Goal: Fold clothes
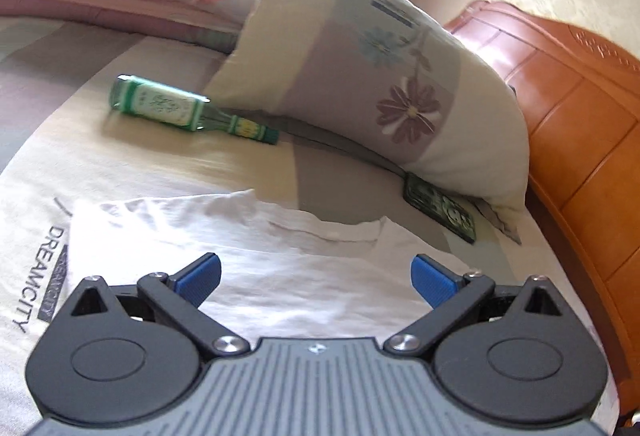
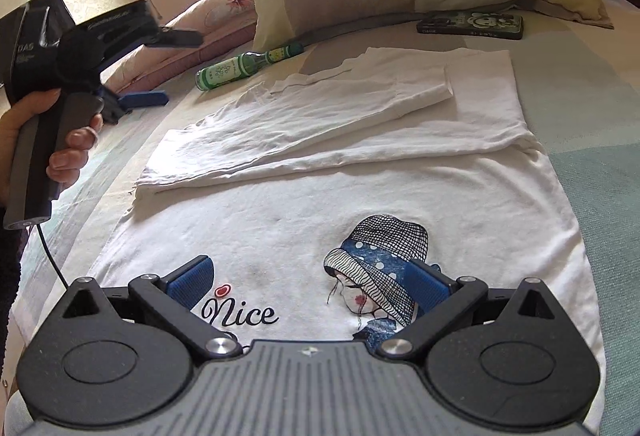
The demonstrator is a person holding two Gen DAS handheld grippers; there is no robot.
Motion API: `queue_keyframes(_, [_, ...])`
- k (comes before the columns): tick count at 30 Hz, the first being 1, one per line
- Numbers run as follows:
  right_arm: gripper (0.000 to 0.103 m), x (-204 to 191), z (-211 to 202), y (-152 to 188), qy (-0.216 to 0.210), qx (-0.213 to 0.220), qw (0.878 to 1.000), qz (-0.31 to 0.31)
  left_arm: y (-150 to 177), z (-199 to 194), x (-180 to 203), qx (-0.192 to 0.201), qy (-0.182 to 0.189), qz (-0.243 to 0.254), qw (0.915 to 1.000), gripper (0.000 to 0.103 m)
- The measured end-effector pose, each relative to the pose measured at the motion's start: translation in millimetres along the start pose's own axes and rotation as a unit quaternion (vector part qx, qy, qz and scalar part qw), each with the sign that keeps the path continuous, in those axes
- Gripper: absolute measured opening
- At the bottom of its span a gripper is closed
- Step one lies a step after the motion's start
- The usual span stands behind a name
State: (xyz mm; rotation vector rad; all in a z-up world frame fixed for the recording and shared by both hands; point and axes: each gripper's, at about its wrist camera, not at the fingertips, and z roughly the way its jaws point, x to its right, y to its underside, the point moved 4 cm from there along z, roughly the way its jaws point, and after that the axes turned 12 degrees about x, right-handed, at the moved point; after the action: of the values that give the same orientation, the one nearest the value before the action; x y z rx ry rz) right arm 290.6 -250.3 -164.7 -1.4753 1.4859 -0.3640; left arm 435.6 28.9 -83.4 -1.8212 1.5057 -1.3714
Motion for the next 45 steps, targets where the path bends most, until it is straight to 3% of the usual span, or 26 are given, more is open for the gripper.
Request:
queue_keyframes(4, [0.103, -1.5, 7.0, -0.8, 0.004, 0.011, 1.0, 0.005, 20.9, 2.6, -52.8, -0.007, -0.024, -0.065, 0.9976, 0.101])
queue_keyframes(6, [0.103, -2.4, 10.1, -1.3, 0.007, 0.017, 1.0, 0.006, 33.3, 3.8, -74.0, -0.016, -0.053, -0.082, 0.9951, 0.1])
queue_keyframes(9, [0.103, -5.5, 13.5, -1.2, 0.015, 0.019, 1.0, -0.001, 43.1, -3.7, -87.5, 0.001, -0.081, -0.072, 0.9941, 0.097])
queue_keyframes(12, [0.103, -8.9, 14.4, 1.3, 0.021, 0.02, 0.999, -0.019, 42.8, -18.7, -79.8, 0.049, -0.067, -0.034, 0.9959, 0.099])
queue_keyframes(14, [0.103, -10.6, 14.9, 4.0, 0.023, 0.023, 0.999, -0.034, 46.9, -13.0, -79.4, 0.049, -0.062, -0.001, 0.9968, 0.1])
queue_keyframes(16, [0.103, -12.5, 15.7, 6.7, 0.025, 0.027, 0.998, -0.05, 51.7, -7.2, -91.1, 0.041, -0.076, -0.012, 0.9962, 0.098])
queue_keyframes(20, [0.103, -19.4, 20.6, 11.4, 0.038, 0.022, 0.995, -0.094, 34.0, -31.5, -104.4, 0.089, -0.114, -0.069, 0.987, 0.097])
queue_keyframes(22, [0.103, -24.8, 24.2, 13.5, 0.055, 0.017, 0.992, -0.114, 21.8, -39.7, -103.4, 0.093, -0.091, -0.054, 0.99, 0.099])
queue_keyframes(24, [0.103, -30.5, 27.5, 17.6, 0.074, 0.017, 0.988, -0.135, 14.5, -40.6, -105.7, 0.069, -0.078, -0.053, 0.9932, 0.099])
queue_keyframes(27, [0.103, -38.1, 31.7, 22.1, 0.1, 0.02, 0.982, -0.16, 17.8, -35.9, -111.5, 0.046, -0.002, -0.084, 0.9954, 0.099])
queue_keyframes(32, [0.103, -41.8, 35.1, 14.9, 0.113, 0.035, 0.987, -0.106, 24.6, -5.9, -116.6, 0.018, 0.047, -0.123, 0.9912, 0.099])
queue_keyframes(33, [0.103, -42.7, 35.6, 13.4, 0.11, 0.038, 0.989, -0.096, 24.8, 0.2, -118.4, 0.017, 0.043, -0.126, 0.9909, 0.099])
queue_keyframes(36, [0.103, -46.6, 38.3, 12.2, 0.098, 0.041, 0.99, -0.092, 25.7, 7.9, -132.9, 0.027, -0.045, -0.12, 0.9914, 0.097])
queue_keyframes(38, [0.103, -48.5, 39.9, 12.2, 0.094, 0.041, 0.99, -0.096, 21.6, 1.2, -141.6, 0.033, -0.069, -0.13, 0.9885, 0.097])
queue_keyframes(40, [0.103, -47.5, 39.7, 9.0, 0.082, 0.039, 0.992, -0.088, 11.3, -3.8, -141.3, 0.036, -0.04, -0.148, 0.9875, 0.098])
queue_keyframes(45, [0.103, -38.1, 36.5, -1.1, 0.044, 0.035, 0.998, -0.029, -9.6, 31.6, -122.1, -0.009, 0.034, -0.115, 0.9928, 0.1])
